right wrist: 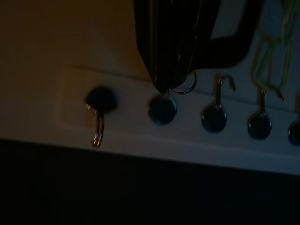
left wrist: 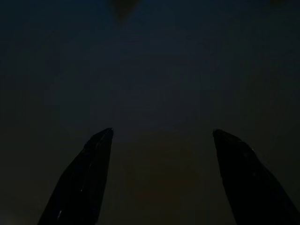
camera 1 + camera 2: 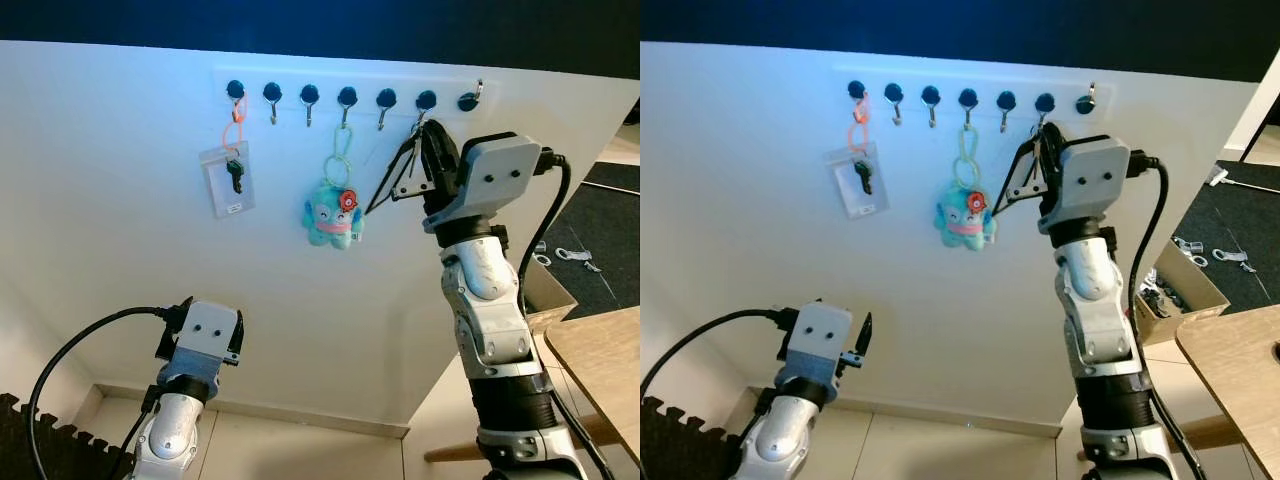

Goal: Hang keys on a hook

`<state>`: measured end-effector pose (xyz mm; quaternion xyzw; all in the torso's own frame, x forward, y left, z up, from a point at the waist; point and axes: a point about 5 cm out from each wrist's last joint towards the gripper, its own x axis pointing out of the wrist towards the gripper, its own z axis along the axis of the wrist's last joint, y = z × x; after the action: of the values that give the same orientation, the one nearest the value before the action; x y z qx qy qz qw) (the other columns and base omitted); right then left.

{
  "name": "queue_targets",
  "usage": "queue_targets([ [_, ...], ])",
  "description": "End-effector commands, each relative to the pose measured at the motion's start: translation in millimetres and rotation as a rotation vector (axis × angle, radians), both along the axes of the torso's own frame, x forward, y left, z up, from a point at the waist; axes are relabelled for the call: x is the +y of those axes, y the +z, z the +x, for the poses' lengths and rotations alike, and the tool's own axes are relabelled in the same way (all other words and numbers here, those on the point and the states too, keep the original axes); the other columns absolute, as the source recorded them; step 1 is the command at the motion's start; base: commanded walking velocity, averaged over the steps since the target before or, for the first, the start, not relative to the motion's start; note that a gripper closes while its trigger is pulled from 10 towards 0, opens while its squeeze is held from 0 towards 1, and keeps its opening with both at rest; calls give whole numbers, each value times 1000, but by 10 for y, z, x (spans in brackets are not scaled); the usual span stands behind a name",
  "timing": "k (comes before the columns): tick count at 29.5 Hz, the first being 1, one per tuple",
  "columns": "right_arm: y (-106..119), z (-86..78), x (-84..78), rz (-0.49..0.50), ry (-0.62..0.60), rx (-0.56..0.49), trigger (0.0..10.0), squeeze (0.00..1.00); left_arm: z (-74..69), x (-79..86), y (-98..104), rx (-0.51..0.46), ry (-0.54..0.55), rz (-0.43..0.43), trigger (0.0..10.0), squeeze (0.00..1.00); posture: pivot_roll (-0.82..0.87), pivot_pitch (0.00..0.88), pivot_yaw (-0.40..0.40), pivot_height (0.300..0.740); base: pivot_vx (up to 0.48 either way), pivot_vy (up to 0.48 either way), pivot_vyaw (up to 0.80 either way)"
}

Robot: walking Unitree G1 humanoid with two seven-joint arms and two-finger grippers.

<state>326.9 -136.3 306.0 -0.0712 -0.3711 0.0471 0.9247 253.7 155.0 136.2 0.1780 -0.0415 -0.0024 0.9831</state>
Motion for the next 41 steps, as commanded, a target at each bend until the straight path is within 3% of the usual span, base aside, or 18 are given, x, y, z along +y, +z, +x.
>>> queue_targets([
  [1,12,18,3,8,-7,-4,10000,0,-16,-19,-50,23,5,-2,10000,0,147,152,-3,740,0,0,0],
  [15,-98,120,-88,25,-69,84,10000,0,-38,-12,-59,26,7,-1,10000,0,151,153,-5,740,0,0,0],
  [22,-265,169,-79,-21,-82,175,10000,0,-32,-20,-58,26,3,-2,10000,0,148,151,-2,740,0,0,0],
  [30,-338,149,-88,-29,-87,184,10000,0,-31,-21,-59,27,2,-1,10000,0,148,153,-1,740,0,0,0],
  [31,-342,123,-81,-24,-74,166,10000,416,-31,-21,-60,27,2,-1,10000,0,148,153,-1,740,0,0,0],
  [32,-344,104,-76,-19,-65,153,10000,416,-31,-21,-61,28,3,-1,10000,0,148,153,-1,740,0,0,0],
  [33,-334,82,-73,-5,-54,136,10000,1000,-30,-21,-60,28,3,-1,10000,0,147,156,-1,740,0,0,0],
  [39,-277,-38,-110,23,-40,62,10000,1000,-37,-19,-67,30,4,0,10000,0,147,156,-1,740,0,0,0],
  [40,-326,-57,-148,15,-58,67,10000,404,-39,-18,-69,31,5,0,10000,0,147,156,-1,740,0,0,0],
  [41,-526,-72,-236,-9,-109,125,10000,0,-45,-13,-77,33,7,1,10000,0,143,159,-9,740,0,0,0],
])
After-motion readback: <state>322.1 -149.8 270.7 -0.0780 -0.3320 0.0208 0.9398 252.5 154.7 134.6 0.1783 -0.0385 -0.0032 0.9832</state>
